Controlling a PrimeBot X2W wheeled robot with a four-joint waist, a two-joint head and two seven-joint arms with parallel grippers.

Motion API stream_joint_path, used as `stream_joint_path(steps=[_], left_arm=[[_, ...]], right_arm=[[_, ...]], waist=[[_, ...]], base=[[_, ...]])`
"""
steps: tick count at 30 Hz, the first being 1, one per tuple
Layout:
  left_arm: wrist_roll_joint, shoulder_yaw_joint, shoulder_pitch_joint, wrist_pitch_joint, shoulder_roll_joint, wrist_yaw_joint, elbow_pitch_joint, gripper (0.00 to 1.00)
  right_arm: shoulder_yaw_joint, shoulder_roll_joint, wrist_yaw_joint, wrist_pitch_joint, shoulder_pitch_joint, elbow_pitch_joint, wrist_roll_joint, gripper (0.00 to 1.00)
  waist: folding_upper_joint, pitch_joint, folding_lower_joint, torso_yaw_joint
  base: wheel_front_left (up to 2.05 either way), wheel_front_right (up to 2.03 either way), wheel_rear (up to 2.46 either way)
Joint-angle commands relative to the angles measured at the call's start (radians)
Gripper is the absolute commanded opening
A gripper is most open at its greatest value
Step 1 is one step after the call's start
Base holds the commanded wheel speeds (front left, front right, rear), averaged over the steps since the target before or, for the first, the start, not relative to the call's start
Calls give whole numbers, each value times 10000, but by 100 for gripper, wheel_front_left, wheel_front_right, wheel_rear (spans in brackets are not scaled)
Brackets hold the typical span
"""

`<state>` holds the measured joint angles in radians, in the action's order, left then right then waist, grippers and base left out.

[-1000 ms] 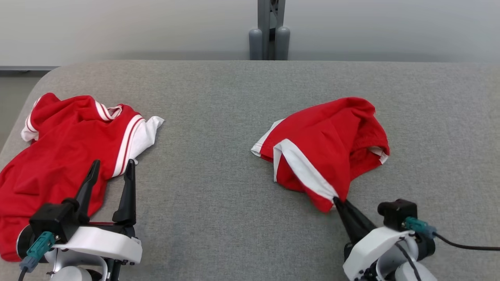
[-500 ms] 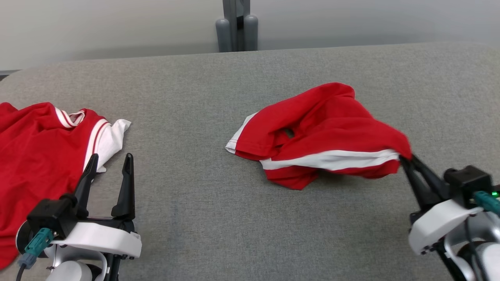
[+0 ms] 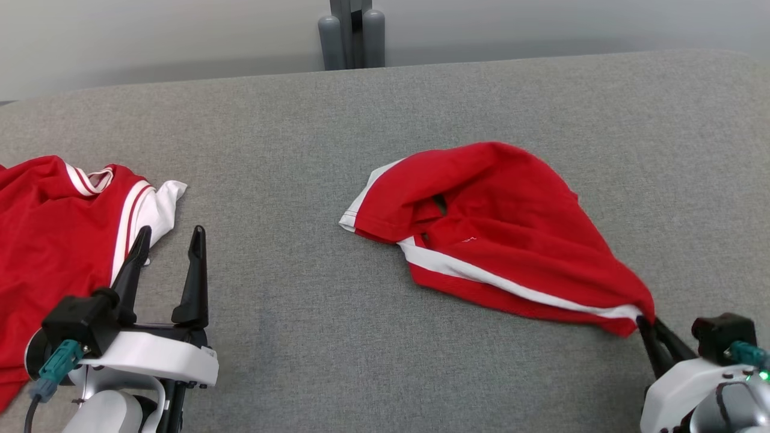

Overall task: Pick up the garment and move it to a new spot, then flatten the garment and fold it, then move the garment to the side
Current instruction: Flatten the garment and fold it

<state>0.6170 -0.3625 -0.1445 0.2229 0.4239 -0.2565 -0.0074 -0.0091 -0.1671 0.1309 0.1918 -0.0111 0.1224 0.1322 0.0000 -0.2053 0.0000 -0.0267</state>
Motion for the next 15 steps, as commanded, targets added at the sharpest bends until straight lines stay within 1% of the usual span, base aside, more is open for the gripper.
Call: stream_joint_path(steps=[1, 2, 4, 7, 11, 15], left_arm=[[15, 15, -150, -3, 37, 12, 22, 100], [9, 5, -170, -14, 46, 13, 26, 100], [0, -7, -213, -36, 64, 2, 28, 100], [-9, 1, -208, -38, 105, -43, 12, 100], [24, 39, -97, -52, 154, -92, -26, 100], [70, 58, -26, -98, 169, -182, -75, 100]], right_arm=[[7, 46, -3, -188, -95, 213, 136, 52], [18, 114, -3, -318, -180, 466, 142, 100], [34, 219, -3, -574, -247, 840, 215, 100], [-95, 407, -3, -896, -248, 1011, 315, 100], [-346, 722, -3, -1330, -140, 405, 442, 100], [-396, 945, -3, -1668, -100, -662, 601, 100]], waist=[[0, -4, 0, 4], [0, -5, 0, 3], [0, -1, 0, 4], [0, 28, 0, -14], [0, 108, 0, -73], [0, 223, 0, -157]], base=[[0, 0, 0], [0, 0, 0], [0, 0, 0], [0, 0, 0], [0, 0, 0], [0, 0, 0]])
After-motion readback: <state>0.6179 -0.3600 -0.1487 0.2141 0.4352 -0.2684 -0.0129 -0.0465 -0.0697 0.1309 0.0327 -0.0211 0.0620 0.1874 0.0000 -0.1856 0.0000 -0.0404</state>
